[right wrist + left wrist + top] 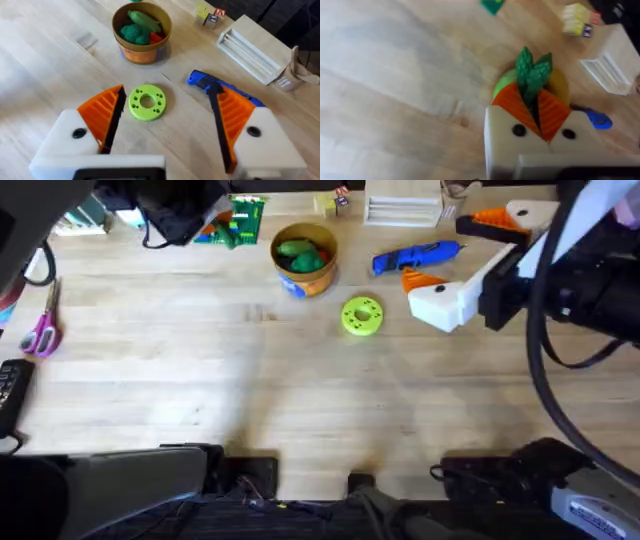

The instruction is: Pick up the gripper from the table and insert it into the empty holder that is missing its gripper. Then pick up a screw, insert it into the mounting hole, and use the screwdriver to tighten it. Finally, clean up the table by picking up the vegetable and placing it into the bucket.

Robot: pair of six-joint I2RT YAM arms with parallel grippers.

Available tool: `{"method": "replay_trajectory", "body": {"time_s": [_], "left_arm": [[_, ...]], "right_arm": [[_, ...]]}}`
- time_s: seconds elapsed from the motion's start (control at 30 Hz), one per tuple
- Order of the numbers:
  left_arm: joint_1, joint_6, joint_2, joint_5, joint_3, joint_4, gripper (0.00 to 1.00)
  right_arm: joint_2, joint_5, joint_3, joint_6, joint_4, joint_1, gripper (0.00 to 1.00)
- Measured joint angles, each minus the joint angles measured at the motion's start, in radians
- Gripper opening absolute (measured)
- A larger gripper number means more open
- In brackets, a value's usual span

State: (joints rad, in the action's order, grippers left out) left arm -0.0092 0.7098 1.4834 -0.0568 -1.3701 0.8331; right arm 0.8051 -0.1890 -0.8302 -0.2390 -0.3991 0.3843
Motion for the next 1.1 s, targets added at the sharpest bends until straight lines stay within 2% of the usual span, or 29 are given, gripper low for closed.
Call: {"method": "replay_trajectory", "body": {"time_s": [0.17,0.3,0.4,0.57,0.7,0.77,0.97,1.1], "left_arm": [[-0.101,-0.183,0.001,-0.059,-0.004,-0.155,0.019],[-0.150,-0.299,0.005,-0.079,-0.004,-0.233,0.019],[-0.166,-0.351,0.021,-0.082,-0.004,-0.257,0.019],[-0.198,-0.387,0.103,-0.101,-0.004,-0.292,0.019],[-0.234,-0.381,0.191,-0.156,-0.004,-0.331,0.019],[-0.249,-0.344,0.221,-0.173,-0.004,-0.338,0.019],[-0.263,-0.153,0.247,-0.199,-0.004,-0.335,0.018],[-0.262,-0.095,0.247,-0.194,-0.004,-0.321,0.018]], "right_arm": [[0.000,0.000,0.000,0.000,0.003,0.000,0.991],[0.000,0.000,0.000,0.000,0.003,0.000,0.991],[0.000,0.000,0.000,0.000,0.003,0.000,0.991],[0.000,0.000,0.000,0.000,0.003,0.000,0.991],[0.000,0.000,0.000,0.000,0.003,0.000,0.991],[0.000,0.000,0.000,0.000,0.003,0.000,0.991],[0.000,0.000,0.000,0.000,0.003,0.000,0.991],[0.000,0.000,0.000,0.000,0.003,0.000,0.991]]}}
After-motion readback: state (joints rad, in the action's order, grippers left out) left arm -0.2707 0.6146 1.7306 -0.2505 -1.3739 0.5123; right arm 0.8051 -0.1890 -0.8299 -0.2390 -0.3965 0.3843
